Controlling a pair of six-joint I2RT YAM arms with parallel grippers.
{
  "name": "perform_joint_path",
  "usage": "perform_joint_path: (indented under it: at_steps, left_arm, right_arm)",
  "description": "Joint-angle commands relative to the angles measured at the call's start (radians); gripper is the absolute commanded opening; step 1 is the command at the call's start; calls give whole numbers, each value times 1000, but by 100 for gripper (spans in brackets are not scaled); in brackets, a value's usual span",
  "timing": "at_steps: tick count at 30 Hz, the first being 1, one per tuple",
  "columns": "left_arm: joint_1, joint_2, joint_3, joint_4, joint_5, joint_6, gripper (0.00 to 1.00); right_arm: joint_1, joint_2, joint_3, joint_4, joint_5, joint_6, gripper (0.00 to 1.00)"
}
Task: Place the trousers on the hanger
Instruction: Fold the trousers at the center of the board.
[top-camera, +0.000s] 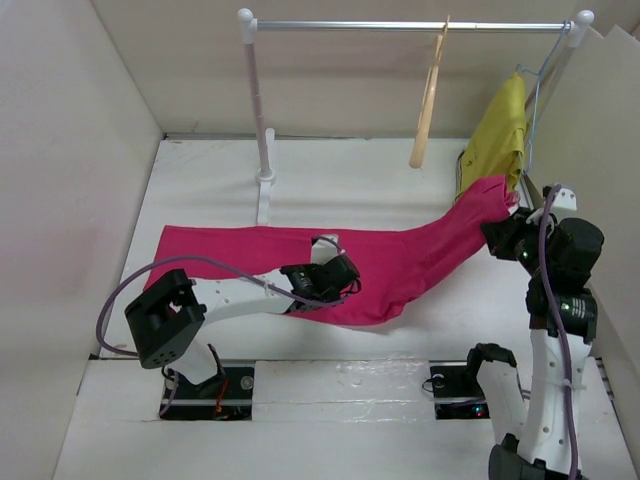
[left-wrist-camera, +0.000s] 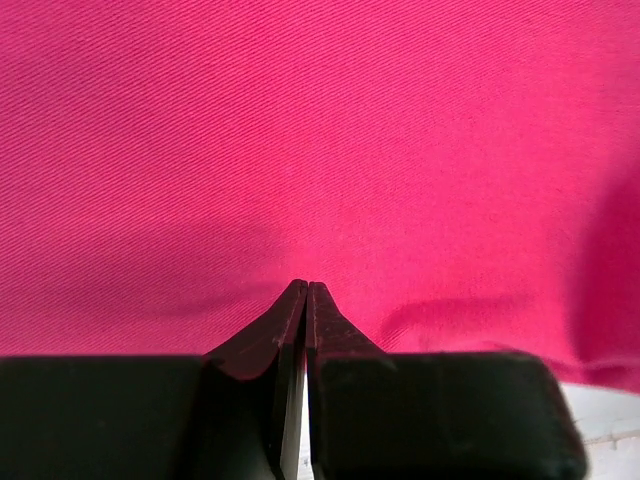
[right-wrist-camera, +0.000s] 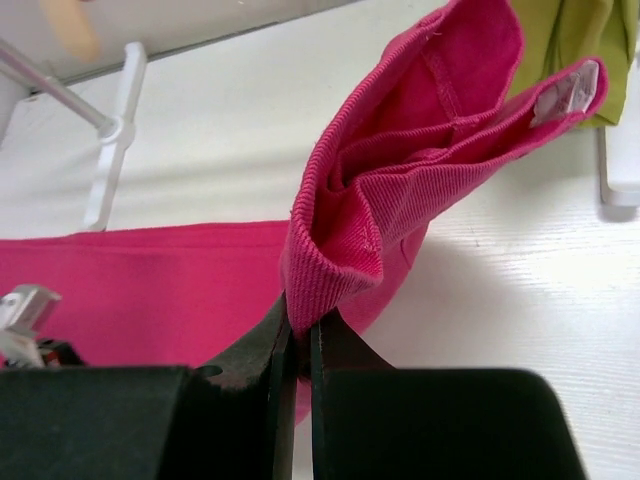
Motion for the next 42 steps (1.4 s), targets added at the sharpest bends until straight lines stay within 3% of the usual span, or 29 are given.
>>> perform_joint_path:
  at_steps: [1,4,11,19,24,27,31,34,35,37,38,39,41,42]
  left_arm:
    - [-2,-4,-18,79,46,27,0]
    - [-2,25,-15,120,107,45,0]
    - [-125,126,46,214,145,34,0]
    - [-248,376,286,191,177,30,0]
    - [-248,375,353,139,120,33,0]
    - [-226,242,277,110,35,31,0]
    - [-98,-112,91,37,-56,10,0]
    - [154,-329,-27,-20,-72,71,0]
    - [318,-461,-53,-28,-64,104,0]
    - [489,-606,-44,-42,-21,219,0]
    - [572,-634,-11,-48,5,250,0]
    - [739,-645,17,-59,81,278,0]
    - [859,-644,100,-96,152,326,0]
    - [875,-635,126,-122,114,324,0]
  right_arm:
    - [31,-19,125,-67,57,-19,0]
    - [31,8,218,-127,66,-59,0]
    - [31,62,395,-208,95,-122,0]
    - [31,134,567,-266,19,-197,0]
    - [100,117,536,-227,-39,-168,0]
    - [174,123,513,-179,-75,-124,0]
    - [287,140,472,-46,-55,-53,0]
    - [353,177,466,58,-55,1,0]
    - [393,186,461,88,-55,31,0]
    - [448,229,453,155,-35,48,0]
    - [482,249,450,181,-26,60,0]
    - [572,266,449,203,-8,67,0]
    - [689,342,470,257,95,65,0]
    - [809,370,489,261,150,59,0]
